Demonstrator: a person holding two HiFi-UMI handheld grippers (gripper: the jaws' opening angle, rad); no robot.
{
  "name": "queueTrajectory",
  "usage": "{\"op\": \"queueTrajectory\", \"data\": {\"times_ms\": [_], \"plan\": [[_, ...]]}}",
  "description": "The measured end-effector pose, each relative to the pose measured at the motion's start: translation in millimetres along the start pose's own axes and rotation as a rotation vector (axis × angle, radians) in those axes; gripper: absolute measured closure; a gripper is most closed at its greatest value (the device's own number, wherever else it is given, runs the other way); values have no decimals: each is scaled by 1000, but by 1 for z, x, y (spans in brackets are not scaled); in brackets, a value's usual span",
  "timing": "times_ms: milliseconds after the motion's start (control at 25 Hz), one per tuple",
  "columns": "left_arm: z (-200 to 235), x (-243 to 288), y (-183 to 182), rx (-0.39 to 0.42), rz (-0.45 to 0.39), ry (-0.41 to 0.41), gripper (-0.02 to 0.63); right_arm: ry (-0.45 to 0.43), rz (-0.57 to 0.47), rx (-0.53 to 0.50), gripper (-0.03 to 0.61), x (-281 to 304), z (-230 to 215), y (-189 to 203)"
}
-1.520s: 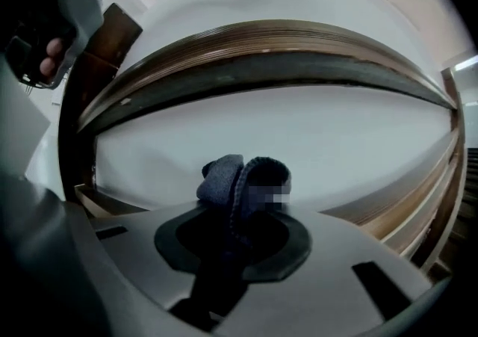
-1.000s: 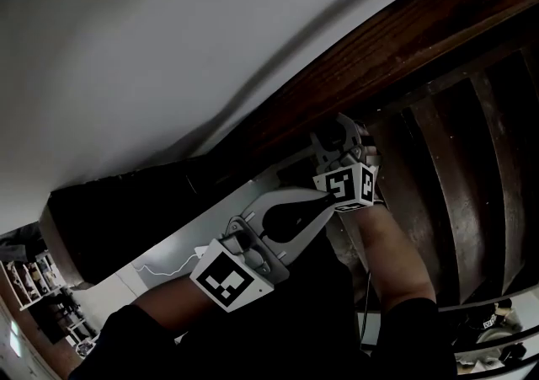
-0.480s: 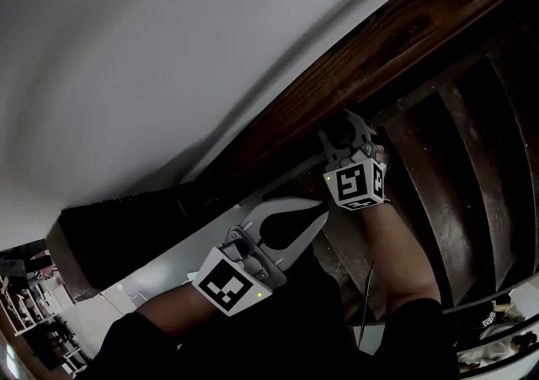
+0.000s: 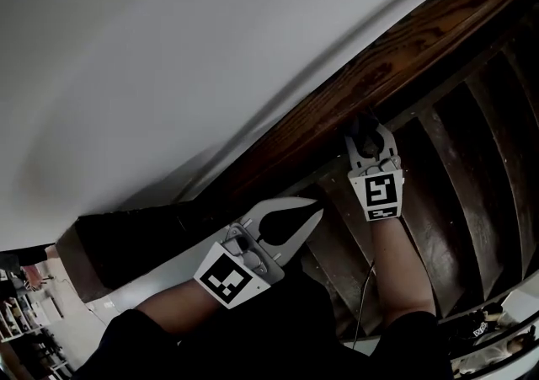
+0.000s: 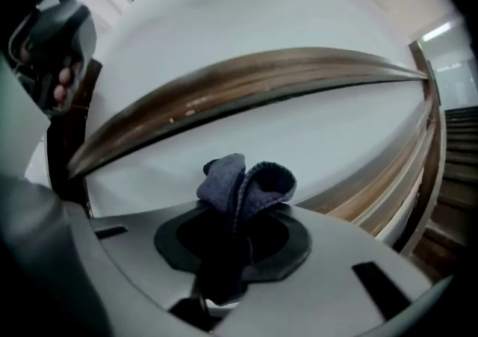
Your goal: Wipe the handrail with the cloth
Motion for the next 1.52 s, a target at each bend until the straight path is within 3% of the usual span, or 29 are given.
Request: {"op": "queueTrajectory", "data": {"times_ms": [280, 480, 840, 1520], "plan": [[3, -8, -4, -30, 9, -36, 609, -82, -109, 184, 485, -78, 37, -41], [-7, -32, -13, -50, -20, -66, 609, -151, -122, 239, 485, -122, 56, -84], [-22, -60, -40, -15, -57, -69, 609, -213, -208, 207, 485, -156, 80, -140], [-32, -74, -38, -19, -49, -82, 609, -214, -237, 204, 485, -170, 89, -149]]}}
Point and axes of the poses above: the fingertips, and each gripper's own axes: x forward along the fingers, z to its left, y out of its underside, the point moved 8 cm from there along -x, backward along the fingers, and after that the axes turned 7 degrees about -x, right-handed, at the moved point
